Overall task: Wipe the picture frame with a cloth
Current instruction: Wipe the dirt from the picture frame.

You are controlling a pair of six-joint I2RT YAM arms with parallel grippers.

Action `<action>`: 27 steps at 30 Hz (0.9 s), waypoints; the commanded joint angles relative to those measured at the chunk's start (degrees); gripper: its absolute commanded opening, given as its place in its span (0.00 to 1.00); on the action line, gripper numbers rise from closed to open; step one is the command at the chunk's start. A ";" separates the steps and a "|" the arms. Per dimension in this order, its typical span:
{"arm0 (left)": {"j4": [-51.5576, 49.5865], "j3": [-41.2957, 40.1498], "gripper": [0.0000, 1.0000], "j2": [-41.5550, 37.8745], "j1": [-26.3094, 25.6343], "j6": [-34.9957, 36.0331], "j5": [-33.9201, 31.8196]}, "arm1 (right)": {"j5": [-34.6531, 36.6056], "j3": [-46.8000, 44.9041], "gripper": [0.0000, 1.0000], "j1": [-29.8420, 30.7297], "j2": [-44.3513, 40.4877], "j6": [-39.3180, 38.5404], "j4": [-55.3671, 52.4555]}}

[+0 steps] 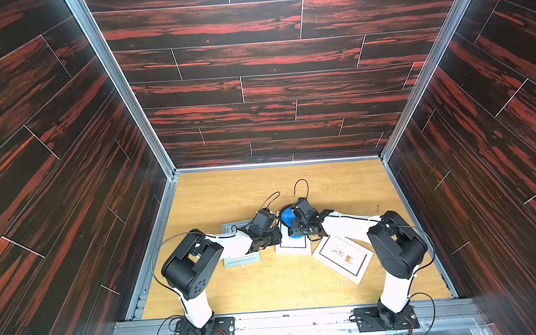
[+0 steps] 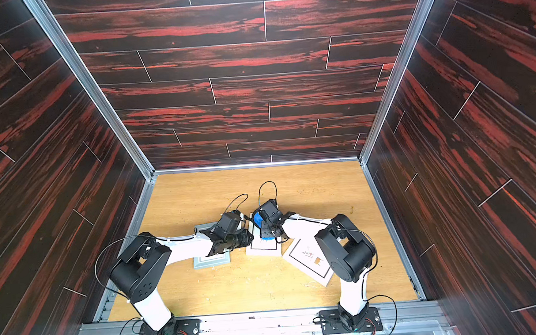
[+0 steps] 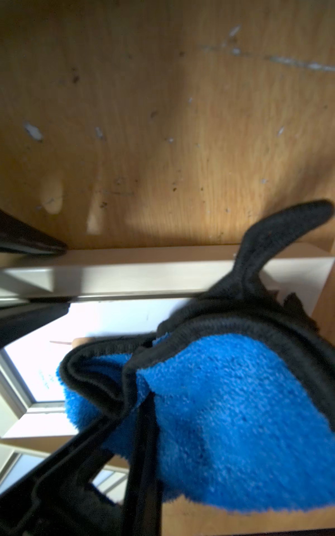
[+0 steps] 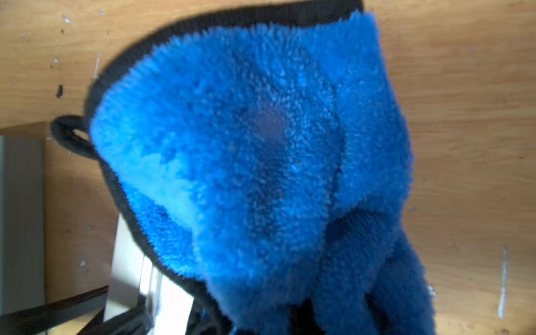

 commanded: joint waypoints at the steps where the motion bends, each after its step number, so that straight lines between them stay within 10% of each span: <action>1: -10.56 -0.04 0.22 2.75 -0.29 2.13 -7.28 | 0.42 -1.71 0.00 0.71 -2.71 0.17 -5.91; 14: -8.77 -3.40 0.17 1.47 -0.29 -4.71 -10.11 | -6.24 -0.90 0.00 10.15 -2.23 7.41 -4.70; 27: -4.96 -7.70 0.16 -1.13 -0.29 -7.72 -11.96 | -2.64 -6.10 0.00 4.92 -4.55 9.00 -6.38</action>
